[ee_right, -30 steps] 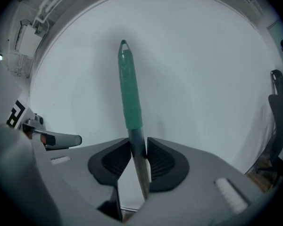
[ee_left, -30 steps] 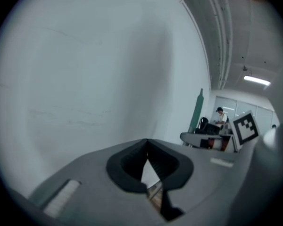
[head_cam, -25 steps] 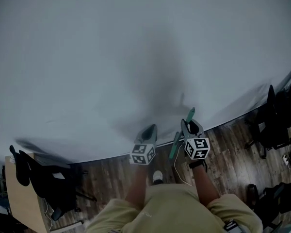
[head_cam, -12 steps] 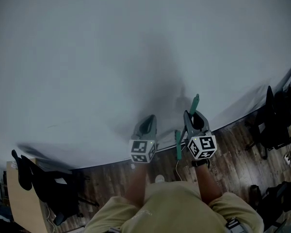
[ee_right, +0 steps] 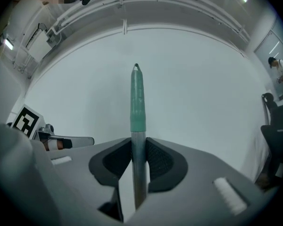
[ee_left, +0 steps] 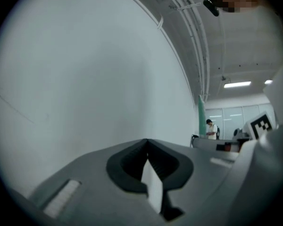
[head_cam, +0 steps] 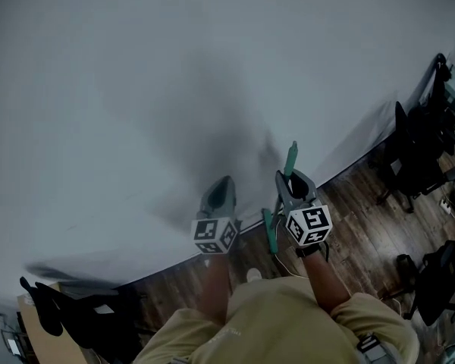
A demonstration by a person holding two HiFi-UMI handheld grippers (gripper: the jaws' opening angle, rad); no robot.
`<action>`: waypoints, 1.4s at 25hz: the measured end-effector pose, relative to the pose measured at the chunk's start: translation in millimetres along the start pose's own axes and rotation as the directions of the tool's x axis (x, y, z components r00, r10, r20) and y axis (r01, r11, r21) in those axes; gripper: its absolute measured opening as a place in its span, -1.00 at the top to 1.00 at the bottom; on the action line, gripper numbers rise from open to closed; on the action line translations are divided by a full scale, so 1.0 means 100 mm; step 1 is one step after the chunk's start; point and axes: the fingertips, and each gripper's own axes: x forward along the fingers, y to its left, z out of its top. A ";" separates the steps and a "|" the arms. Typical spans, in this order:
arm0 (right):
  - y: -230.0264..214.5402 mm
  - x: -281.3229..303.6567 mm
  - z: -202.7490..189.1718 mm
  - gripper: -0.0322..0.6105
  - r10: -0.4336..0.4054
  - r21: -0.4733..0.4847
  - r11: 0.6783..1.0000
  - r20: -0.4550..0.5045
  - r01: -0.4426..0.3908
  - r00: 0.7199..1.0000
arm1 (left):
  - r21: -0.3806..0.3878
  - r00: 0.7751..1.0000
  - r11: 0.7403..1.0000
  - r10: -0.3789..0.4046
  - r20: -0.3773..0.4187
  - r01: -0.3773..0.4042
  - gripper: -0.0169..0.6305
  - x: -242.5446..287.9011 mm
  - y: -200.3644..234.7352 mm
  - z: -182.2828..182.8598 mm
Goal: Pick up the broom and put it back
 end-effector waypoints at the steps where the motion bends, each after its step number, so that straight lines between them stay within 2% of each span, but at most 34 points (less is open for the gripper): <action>1: -0.06 -0.05 -0.01 0.62 -0.022 -0.003 1.000 -0.005 0.022 1.000 | -0.006 1.000 1.000 -0.020 -0.005 0.020 0.94 0.05 -0.06 -0.03; 5: -0.40 -0.33 -0.03 0.64 -0.120 -0.018 0.993 -0.016 0.119 0.993 | -0.040 0.992 0.991 -0.126 -0.026 0.125 0.94 0.34 -0.40 -0.21; 11: -0.95 -1.12 0.11 0.64 -0.256 -0.029 0.966 0.001 0.256 0.967 | -0.091 0.957 0.955 -0.287 -0.049 0.281 0.94 0.61 -1.40 -0.43; 15: -1.36 -1.75 0.23 0.63 -0.352 -0.035 0.935 0.024 0.353 0.936 | -0.086 0.912 0.916 -0.399 -0.097 0.392 0.94 0.63 -2.24 -0.62; 19: -1.78 -2.38 0.41 0.61 -0.430 -0.018 0.902 0.066 0.432 0.900 | -0.074 0.870 0.879 -0.476 -0.125 0.471 0.94 0.64 -3.00 -0.74; 23: -2.11 -3.20 0.56 0.59 -0.516 0.010 0.855 0.112 0.518 0.849 | -0.058 0.822 0.835 -0.549 -0.151 0.547 0.94 0.56 -3.79 -0.83; 25: -2.28 -3.61 0.60 0.58 -0.563 0.024 0.825 0.130 0.565 0.816 | -0.055 0.794 0.808 -0.588 -0.158 0.587 0.94 0.52 -4.21 -0.88; 29: -2.58 -4.43 0.52 0.58 -0.648 0.042 0.760 0.131 0.648 0.751 | -0.007 0.717 0.733 -0.667 -0.201 0.680 0.94 0.33 -5.10 -1.15; 32: -2.79 -4.85 0.38 0.57 -0.706 0.069 0.708 0.095 0.703 0.702 | -0.019 0.645 0.671 -0.720 -0.254 0.741 0.94 0.25 -5.60 -1.39; 35: -2.97 -5.10 0.21 0.56 -0.757 0.095 0.654 0.061 0.751 0.651 | -0.050 0.572 0.611 -0.764 -0.298 0.790 0.94 0.28 -5.91 -1.60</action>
